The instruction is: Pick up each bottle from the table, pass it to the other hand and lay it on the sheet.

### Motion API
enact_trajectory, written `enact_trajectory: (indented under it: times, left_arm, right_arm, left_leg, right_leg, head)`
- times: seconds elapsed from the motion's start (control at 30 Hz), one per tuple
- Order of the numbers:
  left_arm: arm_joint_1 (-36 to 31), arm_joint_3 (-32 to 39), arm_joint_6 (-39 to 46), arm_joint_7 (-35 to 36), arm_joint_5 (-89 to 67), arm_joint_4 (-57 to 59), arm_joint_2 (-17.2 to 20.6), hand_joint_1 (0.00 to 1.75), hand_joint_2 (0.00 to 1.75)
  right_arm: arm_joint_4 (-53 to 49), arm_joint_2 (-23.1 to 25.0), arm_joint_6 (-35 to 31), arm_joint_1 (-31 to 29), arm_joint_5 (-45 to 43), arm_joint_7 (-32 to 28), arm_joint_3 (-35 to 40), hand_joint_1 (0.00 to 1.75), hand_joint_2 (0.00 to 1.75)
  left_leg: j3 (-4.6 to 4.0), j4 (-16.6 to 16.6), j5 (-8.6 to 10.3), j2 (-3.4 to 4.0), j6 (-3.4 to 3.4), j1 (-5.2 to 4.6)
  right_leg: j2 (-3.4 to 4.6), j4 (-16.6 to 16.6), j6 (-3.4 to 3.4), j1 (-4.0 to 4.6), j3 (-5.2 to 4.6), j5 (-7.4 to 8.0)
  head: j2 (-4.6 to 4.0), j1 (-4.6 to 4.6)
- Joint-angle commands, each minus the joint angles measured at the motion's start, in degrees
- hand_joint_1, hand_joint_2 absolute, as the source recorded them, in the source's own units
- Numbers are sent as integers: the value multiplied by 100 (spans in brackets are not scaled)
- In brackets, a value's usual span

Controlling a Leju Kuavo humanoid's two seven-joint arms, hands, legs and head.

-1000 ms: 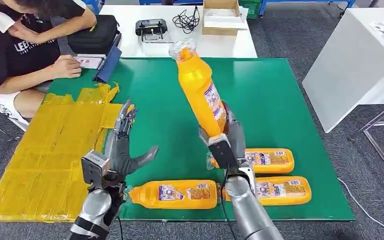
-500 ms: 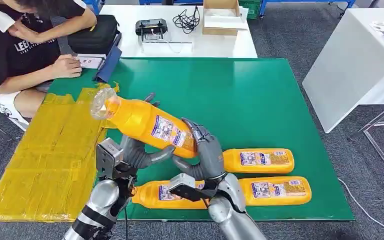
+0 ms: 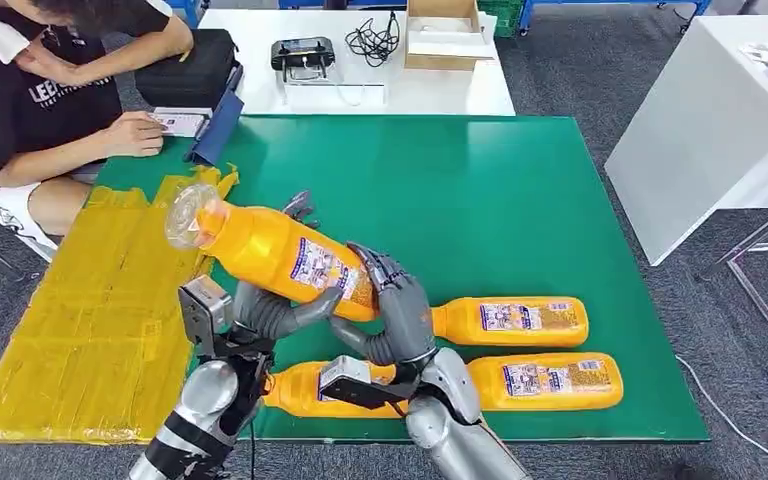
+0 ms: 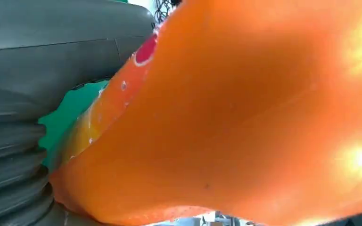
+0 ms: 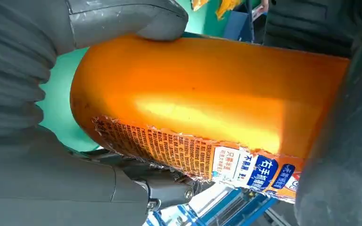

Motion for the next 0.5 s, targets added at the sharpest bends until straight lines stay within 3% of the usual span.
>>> enact_trajectory:
  times: [0.03, 0.07, 0.1, 0.13, 0.2, 0.37, 0.5]
  left_arm:
    - [-247, 18, 112, -55, 242, -18, -13, 175, 175]
    - [-242, 29, 126, -57, 249, -28, -16, 175, 175]
    - [-232, 42, 154, -61, 252, -45, -15, 175, 175]
    - [-214, 60, 398, -108, 64, -69, -1, 175, 175]
    - [-189, 66, 414, -112, 33, -102, 39, 175, 175]
    - [-295, 271, 2552, 52, -2666, 253, 145, 175, 175]
    - [-537, 512, 2719, 549, -3674, 617, 272, 175, 175]
  right_arm:
    - [-578, -541, 173, 394, -9, -97, 594, 175, 175]
    - [-641, -559, 139, 435, -11, -95, 572, 175, 175]
    - [-758, -593, 88, 511, -28, -85, 536, 42, 175]
    - [-1012, -625, -55, 684, -60, -138, 424, 0, 175]
    - [-1300, -730, -63, 817, -58, -108, 415, 0, 175]
    - [-2787, -1177, -44, 1548, -18, -9, -172, 0, 175]
    - [-3573, -1338, 158, 1986, 177, 91, -661, 0, 175]
  left_leg:
    - [15, -4, -3, -18, -9, 10]
    - [10, -3, -2, -18, -7, 7]
    - [5, -3, 0, -16, -5, 6]
    - [14, -5, -2, -21, -9, 9]
    - [9, -4, -1, -21, -6, 7]
    - [5, -4, -1, -22, -6, 4]
    - [-2, -3, 2, -28, -5, 0]
  right_leg:
    - [-15, -12, -5, 10, 26, -6]
    - [-16, -8, -4, 7, 21, -6]
    - [-14, -7, -3, 6, 14, -4]
    - [-18, -12, -5, 9, 26, -6]
    - [-19, -9, -4, 6, 19, -6]
    - [-19, -7, -3, 4, 16, -6]
    - [-23, -4, -2, 0, 9, -5]
  head:
    - [0, -2]
    - [0, -2]
    - [0, 0]
    - [0, 0]
    - [0, 0]
    - [0, -2]
    - [0, -2]
